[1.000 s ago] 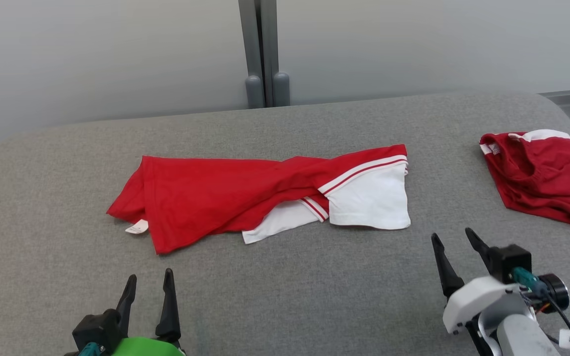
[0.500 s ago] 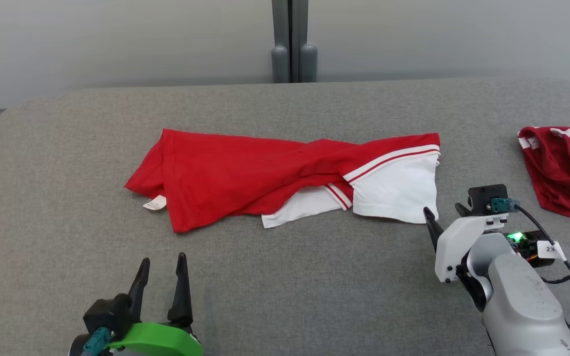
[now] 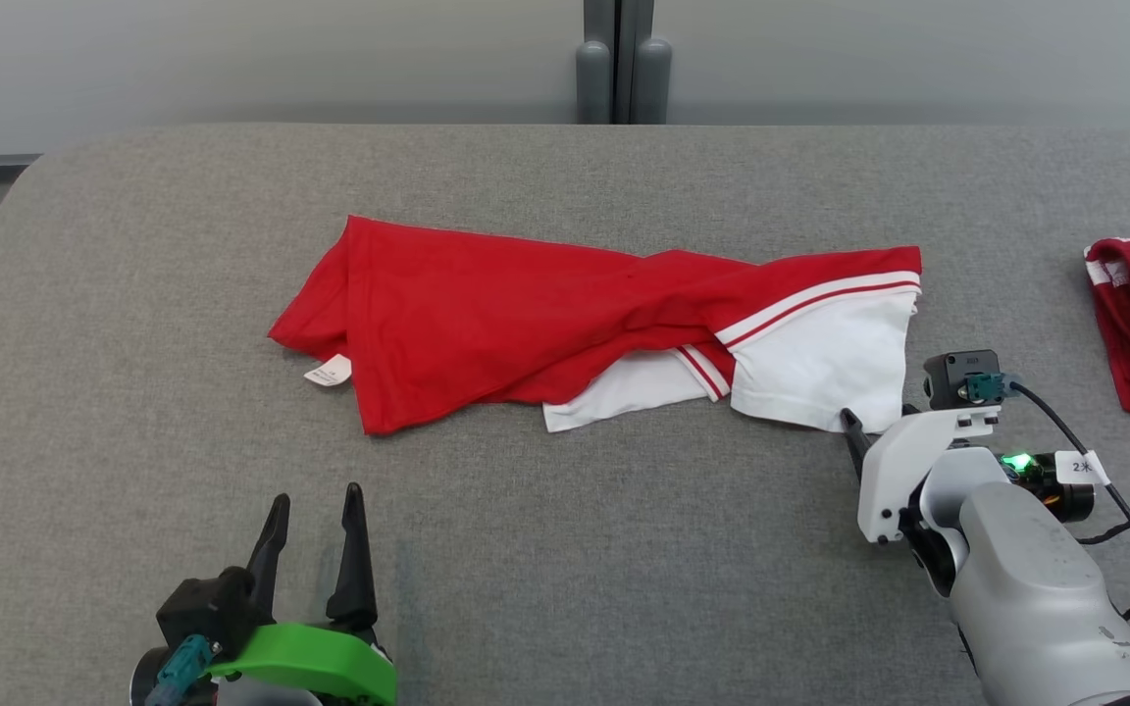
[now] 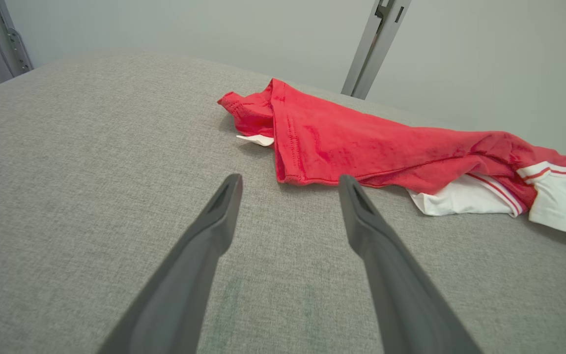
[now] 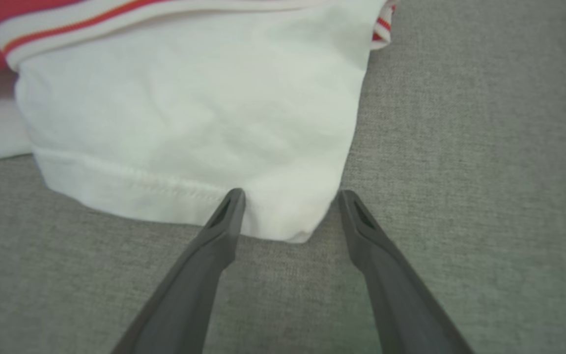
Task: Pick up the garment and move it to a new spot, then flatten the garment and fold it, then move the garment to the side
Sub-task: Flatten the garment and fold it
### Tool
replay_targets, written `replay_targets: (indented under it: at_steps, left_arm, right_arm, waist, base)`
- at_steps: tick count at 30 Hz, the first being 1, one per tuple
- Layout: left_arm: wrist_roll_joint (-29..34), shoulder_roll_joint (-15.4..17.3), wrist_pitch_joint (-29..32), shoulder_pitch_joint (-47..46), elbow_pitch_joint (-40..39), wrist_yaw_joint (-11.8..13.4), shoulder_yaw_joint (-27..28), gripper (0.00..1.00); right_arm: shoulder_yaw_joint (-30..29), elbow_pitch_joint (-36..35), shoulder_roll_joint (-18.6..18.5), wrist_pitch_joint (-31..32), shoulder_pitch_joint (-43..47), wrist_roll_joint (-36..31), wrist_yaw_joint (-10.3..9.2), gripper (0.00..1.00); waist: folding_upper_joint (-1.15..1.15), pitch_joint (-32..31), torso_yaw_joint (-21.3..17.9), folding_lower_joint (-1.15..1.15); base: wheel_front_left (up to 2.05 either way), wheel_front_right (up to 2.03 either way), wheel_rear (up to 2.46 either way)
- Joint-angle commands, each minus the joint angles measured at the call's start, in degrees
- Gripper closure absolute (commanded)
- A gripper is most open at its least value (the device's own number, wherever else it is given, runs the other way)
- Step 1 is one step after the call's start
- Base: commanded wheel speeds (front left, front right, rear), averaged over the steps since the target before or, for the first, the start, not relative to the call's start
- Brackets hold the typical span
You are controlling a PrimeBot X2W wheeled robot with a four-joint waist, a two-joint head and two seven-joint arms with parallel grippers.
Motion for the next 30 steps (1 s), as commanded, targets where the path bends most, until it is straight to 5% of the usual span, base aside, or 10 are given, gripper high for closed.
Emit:
replay_targets:
  at_steps: [1,2,5,11,30]
  left_arm:
    - [-0.08,0.10,-0.01,-1.07,-0.20,0.20,0.36,0.00]
    - [0.02,0.10,0.00,-1.08,-0.26,0.19,0.43,0.00]
    - [0.02,0.10,-0.01,-1.31,0.01,-0.26,0.20,0.00]
    - [-0.48,0.11,0.00,-3.23,3.50,-1.06,-1.05,0.00]
    - [-20.86,0.32,7.30,-19.63,27.20,-3.07,2.30,0.00]
  right_arm:
    - [0.79,1.42,0.03,-0.27,-0.10,0.70,-0.07,0.41]
    - [1.56,2.03,0.04,-0.74,-0.55,1.35,-0.07,0.66]
    - [2.97,2.91,-0.07,-2.69,-1.93,2.73,-0.07,1.00]
    - [3.06,3.68,-0.12,-7.01,-3.44,3.33,-0.07,1.00]
    - [10.79,-0.05,-0.12,-13.07,-3.96,9.66,-0.07,1.00]
  waist:
    - [0.00,0.06,-0.20,0.00]
    - [0.00,0.09,-0.36,0.00]
    - [0.00,0.14,-0.99,0.00]
    - [0.00,0.04,-2.40,0.00]
    - [0.00,3.10,-8.92,0.00]
  base:
    - [0.00,0.00,0.00]
    - [0.00,0.00,0.00]
    - [0.00,0.00,0.00]
    - [0.00,0.00,0.00]
    - [0.00,0.00,0.00]
